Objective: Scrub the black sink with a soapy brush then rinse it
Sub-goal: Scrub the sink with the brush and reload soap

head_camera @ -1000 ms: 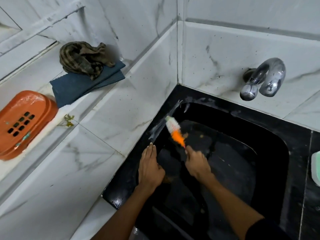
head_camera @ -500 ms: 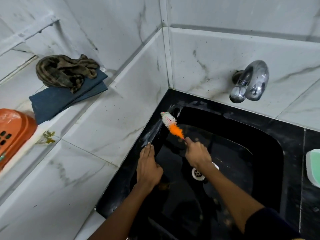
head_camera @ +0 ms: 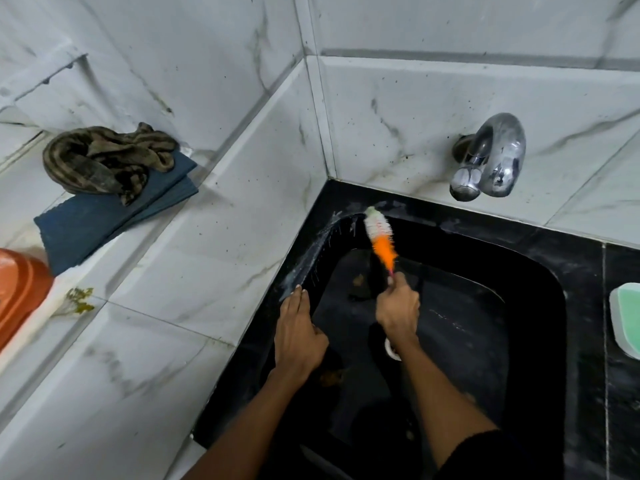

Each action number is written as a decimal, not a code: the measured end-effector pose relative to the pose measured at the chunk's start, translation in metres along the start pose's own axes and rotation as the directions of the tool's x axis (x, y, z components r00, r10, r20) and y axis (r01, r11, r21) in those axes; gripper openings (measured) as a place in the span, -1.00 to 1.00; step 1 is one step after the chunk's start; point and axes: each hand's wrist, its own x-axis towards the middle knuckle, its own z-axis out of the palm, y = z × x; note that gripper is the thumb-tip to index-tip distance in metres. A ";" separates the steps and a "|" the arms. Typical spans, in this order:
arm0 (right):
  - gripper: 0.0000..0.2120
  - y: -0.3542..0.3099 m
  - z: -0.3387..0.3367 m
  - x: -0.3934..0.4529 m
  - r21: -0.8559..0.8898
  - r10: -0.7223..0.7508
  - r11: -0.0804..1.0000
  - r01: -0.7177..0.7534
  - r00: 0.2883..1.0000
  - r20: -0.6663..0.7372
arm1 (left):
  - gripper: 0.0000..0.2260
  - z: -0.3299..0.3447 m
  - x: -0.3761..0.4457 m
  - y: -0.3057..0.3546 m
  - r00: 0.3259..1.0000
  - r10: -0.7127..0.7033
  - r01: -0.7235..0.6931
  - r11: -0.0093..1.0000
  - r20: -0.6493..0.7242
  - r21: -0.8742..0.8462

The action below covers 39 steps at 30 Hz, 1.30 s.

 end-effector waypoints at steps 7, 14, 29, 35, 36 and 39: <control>-0.83 -0.018 0.018 -0.010 0.026 -0.051 0.998 0.050 0.999 0.011 | -0.26 -0.003 0.009 0.007 0.999 0.034 -0.034 0.999 0.006 0.010; -0.83 -0.025 0.010 0.014 0.057 0.045 0.997 -0.043 0.998 -0.036 | -0.26 -0.010 0.023 0.012 0.998 0.056 -0.056 0.998 0.008 0.024; -0.88 0.011 -0.003 -0.003 0.254 0.354 0.921 -0.295 0.906 -0.232 | -0.25 -0.010 0.030 0.014 0.997 0.063 -0.064 0.997 0.034 0.033; -0.83 0.000 -0.006 0.010 -0.060 0.032 0.998 -0.029 0.998 0.048 | -0.25 -0.003 0.027 0.018 0.999 0.041 -0.041 0.998 0.011 0.047; -0.83 -0.001 -0.010 0.013 -0.072 0.026 0.997 -0.023 0.999 0.041 | -0.25 -0.002 0.027 0.020 0.999 0.034 -0.034 0.998 0.009 0.052; -0.81 0.012 -0.024 0.012 0.038 0.187 0.982 -0.184 0.973 -0.133 | -0.22 0.000 0.027 0.024 1.000 0.023 -0.023 0.998 0.004 0.061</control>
